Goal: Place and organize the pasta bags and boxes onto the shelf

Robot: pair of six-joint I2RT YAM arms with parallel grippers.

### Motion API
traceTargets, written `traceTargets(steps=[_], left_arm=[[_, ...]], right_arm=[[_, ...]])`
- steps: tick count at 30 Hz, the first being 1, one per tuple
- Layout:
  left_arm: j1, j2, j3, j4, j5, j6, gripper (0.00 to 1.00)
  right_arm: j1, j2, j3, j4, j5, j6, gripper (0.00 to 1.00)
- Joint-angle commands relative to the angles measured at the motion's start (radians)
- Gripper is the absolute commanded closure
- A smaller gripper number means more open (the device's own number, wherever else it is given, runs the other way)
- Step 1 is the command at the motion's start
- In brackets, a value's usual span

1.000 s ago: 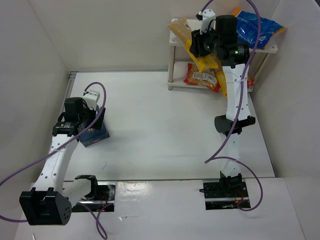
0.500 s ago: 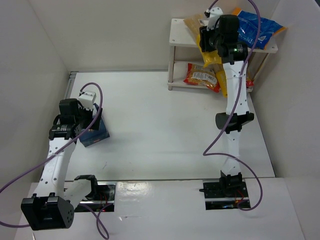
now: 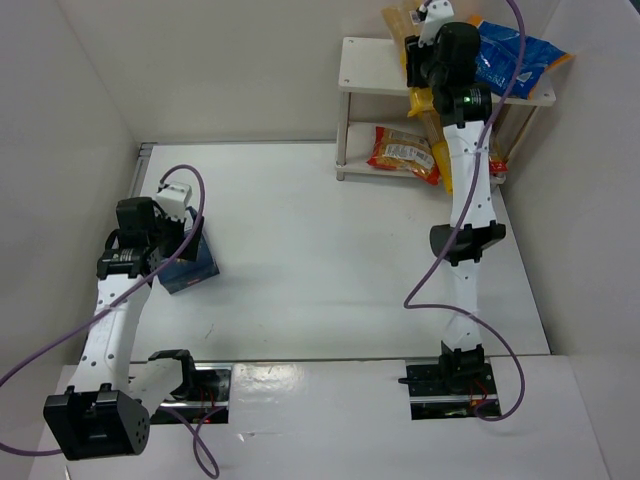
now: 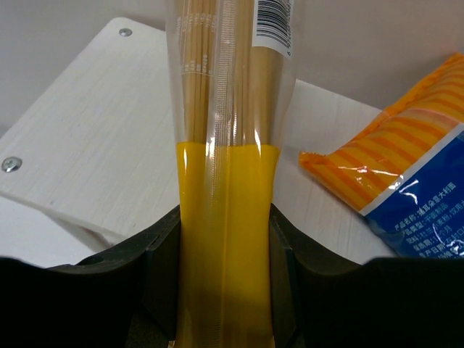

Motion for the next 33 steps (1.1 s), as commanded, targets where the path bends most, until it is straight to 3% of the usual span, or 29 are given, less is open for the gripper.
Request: traceTargets(steps=[1,8,9,10,11,13,14,16,23,28,33], left_arm=[[0.008,0.001,-0.006,0.002,0.036,0.020,0.00],[0.017,0.001,-0.006,-0.007,0.047,0.020,0.00],[0.017,0.010,-0.006,-0.007,0.047,0.020,0.00],[0.017,0.010,-0.006,-0.007,0.047,0.020,0.00],[0.017,0.010,-0.006,-0.007,0.047,0.029,0.00],[0.017,0.021,-0.006,-0.007,0.047,0.029,0.00],[0.017,0.021,-0.006,-0.007,0.056,0.029,0.00],[0.017,0.021,-0.006,-0.007,0.056,0.029,0.00],[0.017,0.021,-0.006,-0.007,0.056,0.029,0.00],[0.017,0.010,-0.006,-0.007,0.056,0.029,0.00],[0.017,-0.011,-0.006,-0.007,0.056,0.020,0.00]], right_arm=[[-0.005,0.005,0.065,0.289,0.034,-0.009,1.00],[-0.014,0.048,0.065,0.375,0.070,-0.038,0.99],[-0.014,0.060,0.065,0.390,0.070,-0.038,0.94],[-0.014,0.060,0.065,0.399,0.079,-0.038,0.88],[-0.014,0.069,0.065,0.399,0.079,-0.038,0.73],[-0.014,0.078,0.065,0.399,0.079,-0.038,0.52],[-0.023,0.079,0.065,0.399,0.090,-0.029,0.26],[-0.024,0.079,0.065,0.399,0.090,-0.029,0.16],[-0.024,0.039,0.065,0.380,0.085,0.005,0.00],[0.002,-0.050,0.065,0.271,-0.030,0.027,0.00],[0.052,-0.132,0.065,0.030,-0.185,0.030,0.00]])
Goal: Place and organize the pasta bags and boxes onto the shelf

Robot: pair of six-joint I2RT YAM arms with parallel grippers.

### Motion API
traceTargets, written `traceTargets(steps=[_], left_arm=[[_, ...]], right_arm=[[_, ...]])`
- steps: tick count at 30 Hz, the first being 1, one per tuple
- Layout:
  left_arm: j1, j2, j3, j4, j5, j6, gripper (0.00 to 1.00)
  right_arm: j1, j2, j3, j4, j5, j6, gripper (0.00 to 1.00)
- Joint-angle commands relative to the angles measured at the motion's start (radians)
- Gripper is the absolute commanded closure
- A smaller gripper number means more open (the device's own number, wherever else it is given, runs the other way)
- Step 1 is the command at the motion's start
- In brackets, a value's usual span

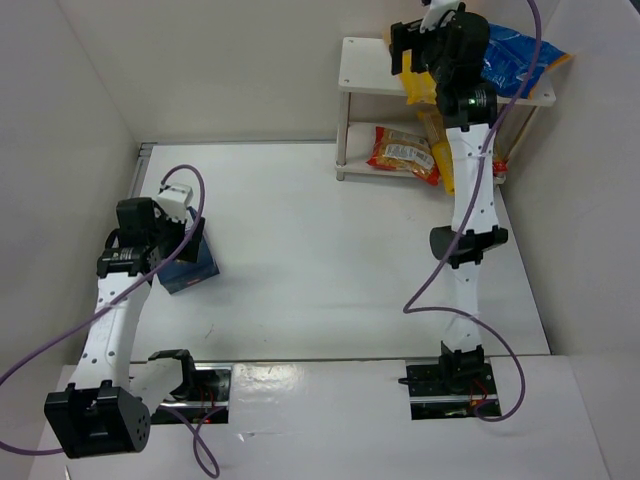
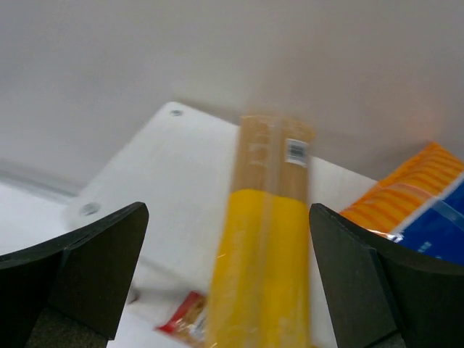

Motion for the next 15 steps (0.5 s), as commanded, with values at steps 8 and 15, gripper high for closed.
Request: traceTargets(steps=[8,15], left_arm=[[0.007,-0.089,0.004,0.008,0.021,-0.004,0.00],[0.007,-0.119,0.004,0.017,0.010,-0.013,0.00]], right_arm=[[0.075,-0.280,-0.114,-0.347,-0.200,0.022,0.00],[0.075,-0.524,-0.443,-0.333,-0.200,0.097,0.00]])
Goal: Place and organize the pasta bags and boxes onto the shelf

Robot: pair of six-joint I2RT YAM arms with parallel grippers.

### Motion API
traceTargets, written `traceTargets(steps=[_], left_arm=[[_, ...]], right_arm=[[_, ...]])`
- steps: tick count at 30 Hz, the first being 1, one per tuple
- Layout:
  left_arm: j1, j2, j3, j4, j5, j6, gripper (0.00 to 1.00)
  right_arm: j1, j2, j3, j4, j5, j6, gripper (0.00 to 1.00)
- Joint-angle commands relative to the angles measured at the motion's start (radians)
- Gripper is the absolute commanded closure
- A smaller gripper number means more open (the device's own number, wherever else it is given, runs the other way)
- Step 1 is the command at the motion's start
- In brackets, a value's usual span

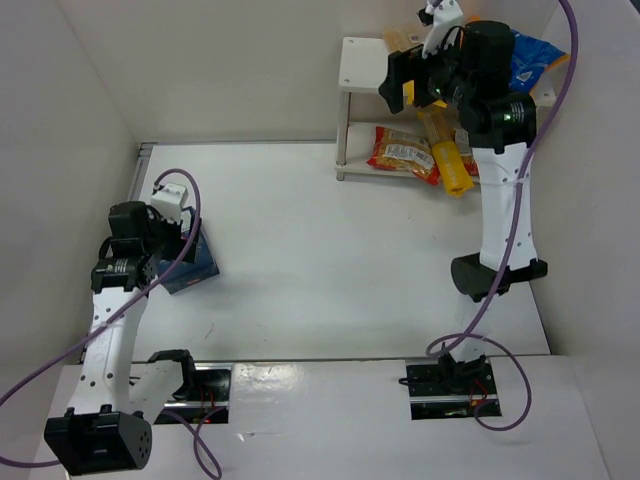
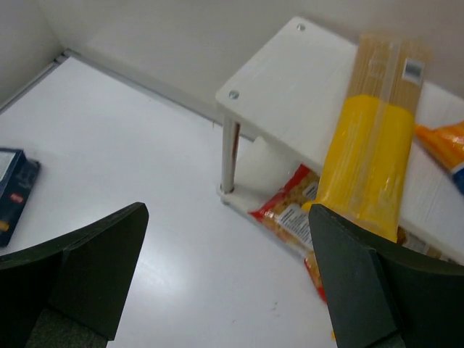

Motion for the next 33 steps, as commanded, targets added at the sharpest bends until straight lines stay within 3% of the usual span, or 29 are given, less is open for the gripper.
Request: traceTargets(steps=[1,5,9,12,20,33], left_arm=[[0.007,-0.024,0.004,0.017,0.010,-0.015,0.00],[0.007,-0.042,0.004,0.017,0.001,-0.016,0.00],[0.007,-0.051,0.004,0.017,0.001,-0.025,0.00],[0.007,-0.061,0.015,0.017,0.001,-0.034,0.00],[0.026,-0.097,0.044,-0.033,0.005,-0.095,0.00],[0.077,-0.199,0.013,-0.023,0.048,-0.106,0.00]], right_arm=[[-0.004,-0.151,-0.177,0.034,-0.017,0.062,0.00],[-0.004,-0.484,-0.742,0.309,0.046,0.099,0.00],[0.007,-0.643,-0.998,0.364,0.085,0.130,0.00],[-0.065,-0.787,-1.243,0.438,0.048,0.130,0.00],[-0.161,-1.102,-1.719,0.464,-0.012,-0.009,0.00],[-0.303,-1.228,-1.847,0.427,-0.149,-0.118,0.00]])
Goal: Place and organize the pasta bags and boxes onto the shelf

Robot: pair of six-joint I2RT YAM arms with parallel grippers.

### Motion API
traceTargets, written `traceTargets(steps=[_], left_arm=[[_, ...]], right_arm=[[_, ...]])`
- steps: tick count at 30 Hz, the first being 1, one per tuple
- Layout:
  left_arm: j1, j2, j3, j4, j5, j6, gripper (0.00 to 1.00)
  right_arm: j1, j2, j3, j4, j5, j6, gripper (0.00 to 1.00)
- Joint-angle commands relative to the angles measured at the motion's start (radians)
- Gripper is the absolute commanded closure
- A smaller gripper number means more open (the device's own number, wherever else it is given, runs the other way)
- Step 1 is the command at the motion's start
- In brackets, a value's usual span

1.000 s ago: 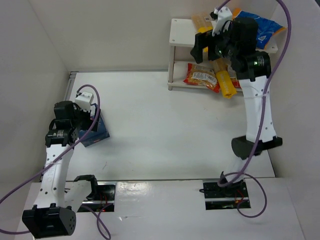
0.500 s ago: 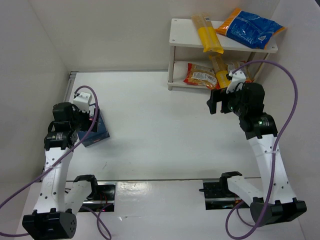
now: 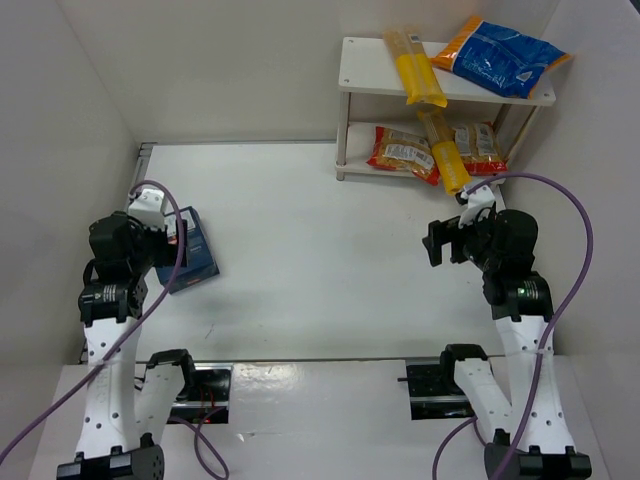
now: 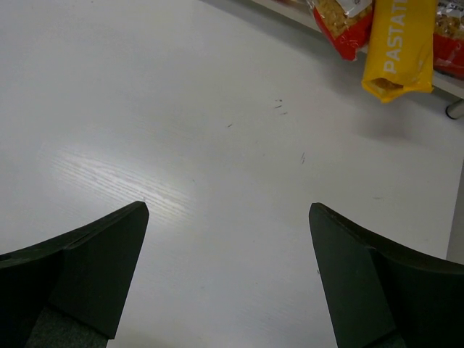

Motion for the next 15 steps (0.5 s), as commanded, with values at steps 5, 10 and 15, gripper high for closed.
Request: traceTargets(steps=[5,10,15], left_arm=[[0.015,-0.045,0.011,0.006,0.043,-0.013,0.00],[0.015,-0.055,0.002,0.006,0.033,-0.013,0.00],[0.015,-0.064,0.002,0.006,0.033,-0.013,0.00]], right_arm=[[-0.034,-0.016,-0.006,0.016,-0.057,-0.059,0.00],[-0.034,-0.007,-0.006,0.025,-0.026,-0.041,0.00],[-0.034,0.002,-0.016,0.034,-0.001,-0.030,0.00]])
